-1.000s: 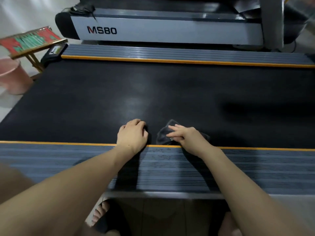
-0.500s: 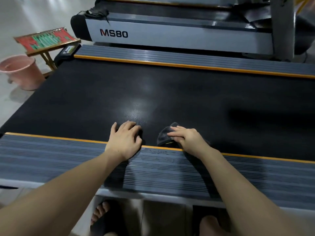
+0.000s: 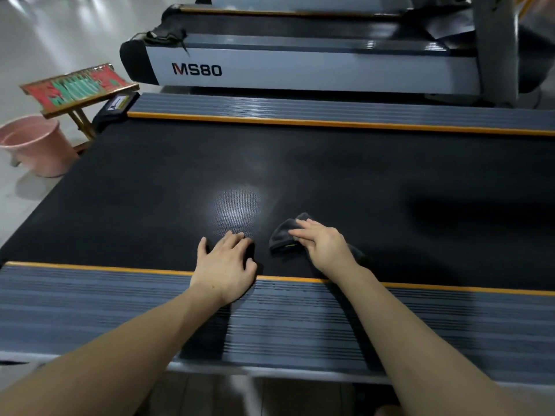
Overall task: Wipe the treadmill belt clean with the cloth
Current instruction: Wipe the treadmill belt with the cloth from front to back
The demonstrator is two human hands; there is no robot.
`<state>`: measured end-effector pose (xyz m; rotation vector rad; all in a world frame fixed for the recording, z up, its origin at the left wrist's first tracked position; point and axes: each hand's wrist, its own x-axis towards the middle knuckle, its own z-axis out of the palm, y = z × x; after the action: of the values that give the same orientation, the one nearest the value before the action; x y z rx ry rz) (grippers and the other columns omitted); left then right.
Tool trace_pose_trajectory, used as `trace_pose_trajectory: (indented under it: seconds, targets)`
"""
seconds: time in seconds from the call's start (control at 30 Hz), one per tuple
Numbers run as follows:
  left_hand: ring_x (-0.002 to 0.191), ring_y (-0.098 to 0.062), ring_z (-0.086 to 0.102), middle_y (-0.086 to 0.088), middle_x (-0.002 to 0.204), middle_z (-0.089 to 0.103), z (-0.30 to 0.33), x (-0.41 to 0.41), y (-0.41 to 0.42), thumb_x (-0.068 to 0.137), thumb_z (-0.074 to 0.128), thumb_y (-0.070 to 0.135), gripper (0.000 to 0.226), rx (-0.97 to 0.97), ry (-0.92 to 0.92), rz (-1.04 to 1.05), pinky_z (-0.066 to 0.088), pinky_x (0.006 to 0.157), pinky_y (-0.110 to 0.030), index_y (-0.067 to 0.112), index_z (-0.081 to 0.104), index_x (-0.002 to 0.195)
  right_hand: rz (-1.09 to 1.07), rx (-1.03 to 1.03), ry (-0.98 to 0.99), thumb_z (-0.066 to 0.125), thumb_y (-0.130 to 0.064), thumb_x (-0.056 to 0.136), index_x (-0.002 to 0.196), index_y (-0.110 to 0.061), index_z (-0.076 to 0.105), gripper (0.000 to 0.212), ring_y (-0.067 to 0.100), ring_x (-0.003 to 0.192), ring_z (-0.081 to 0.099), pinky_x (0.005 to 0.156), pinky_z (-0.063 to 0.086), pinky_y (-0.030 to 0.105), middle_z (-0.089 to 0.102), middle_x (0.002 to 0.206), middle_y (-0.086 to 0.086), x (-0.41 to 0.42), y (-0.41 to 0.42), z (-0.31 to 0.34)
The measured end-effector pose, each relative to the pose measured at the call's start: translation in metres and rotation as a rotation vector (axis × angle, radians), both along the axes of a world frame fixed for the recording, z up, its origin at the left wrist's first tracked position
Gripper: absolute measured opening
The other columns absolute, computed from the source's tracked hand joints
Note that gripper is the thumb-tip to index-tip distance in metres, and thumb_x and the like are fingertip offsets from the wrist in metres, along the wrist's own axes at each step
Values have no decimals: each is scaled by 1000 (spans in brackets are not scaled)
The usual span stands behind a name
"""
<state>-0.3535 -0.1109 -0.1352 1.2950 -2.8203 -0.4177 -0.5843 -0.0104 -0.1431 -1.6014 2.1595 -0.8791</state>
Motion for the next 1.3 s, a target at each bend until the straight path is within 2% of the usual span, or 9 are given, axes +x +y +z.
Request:
trace_pose_trajectory:
  seconds: [0.07, 0.17, 0.27, 0.4, 0.63, 0.83, 1.0, 1.2, 1.3]
  targets:
    - [142, -11, 36, 14, 141, 49, -1, -2, -9, 94, 31, 48, 44, -17, 14, 6, 17, 120, -56, 38, 51, 132, -53, -46, 10, 60, -12, 96, 115, -30, 73, 30, 16, 136, 47, 114, 37, 33, 60, 137, -7, 1, -17, -8]
    - [121, -17, 51, 10, 120, 57, -1, -12, -44, 92, 30, 49, 46, -114, 72, -55, 31, 112, -46, 33, 61, 123, -102, -136, 54, 65, -8, 91, 112, -26, 76, 29, 20, 130, 54, 110, 41, 31, 64, 132, -3, -9, -47, -19]
    - [125, -21, 51, 5, 132, 56, -2, -32, -98, 93, 41, 45, 41, -123, 124, -162, 38, 107, -43, 30, 63, 125, -154, -143, 67, 66, -8, 91, 111, -27, 76, 29, 18, 129, 55, 109, 43, 34, 65, 132, -5, -26, -82, -19]
    - [140, -21, 41, 4, 149, 48, -5, -59, -161, 98, 47, 41, 39, -124, 119, -170, 35, 112, -45, 30, 60, 133, -175, -141, 120, 64, -12, 93, 113, -28, 75, 28, 18, 131, 53, 109, 42, 34, 63, 133, -6, -54, -128, -18]
    - [140, -20, 39, 4, 149, 47, -20, -83, -237, 98, 49, 39, 37, -140, 131, -91, 33, 111, -45, 31, 58, 132, -284, -101, 102, 61, -17, 96, 115, -28, 74, 26, 18, 133, 51, 112, 35, 28, 61, 137, -3, -97, -203, -16]
    - [140, -21, 39, 5, 148, 49, -19, -84, -285, 100, 47, 40, 36, -162, 148, -4, 30, 113, -45, 31, 58, 134, -346, -62, 180, 56, -20, 98, 118, -33, 71, 29, 20, 130, 53, 110, 39, 36, 56, 142, -7, -129, -248, -16]
    - [139, -21, 40, 5, 144, 51, -22, -87, -306, 100, 47, 38, 33, -167, 131, 1, 30, 112, -44, 32, 59, 130, -595, -50, 110, 47, -26, 103, 127, -29, 66, 31, 18, 136, 44, 110, 29, 26, 47, 149, -6, -136, -284, -17]
    - [138, -22, 42, 4, 143, 53, -24, -98, -330, 100, 48, 36, 34, -185, 157, 9, 32, 112, -46, 34, 61, 132, -568, -105, 123, 50, -33, 102, 122, -32, 67, 27, 22, 117, 56, 103, 44, 36, 48, 141, -10, -161, -294, -19]
    - [136, -23, 46, 2, 140, 55, -28, -100, -335, 97, 38, 43, 46, -201, 147, 2, 36, 111, -48, 37, 60, 137, -591, -120, 149, 50, -34, 101, 121, -32, 66, 26, 23, 106, 58, 95, 47, 36, 49, 131, -9, -177, -294, -18]
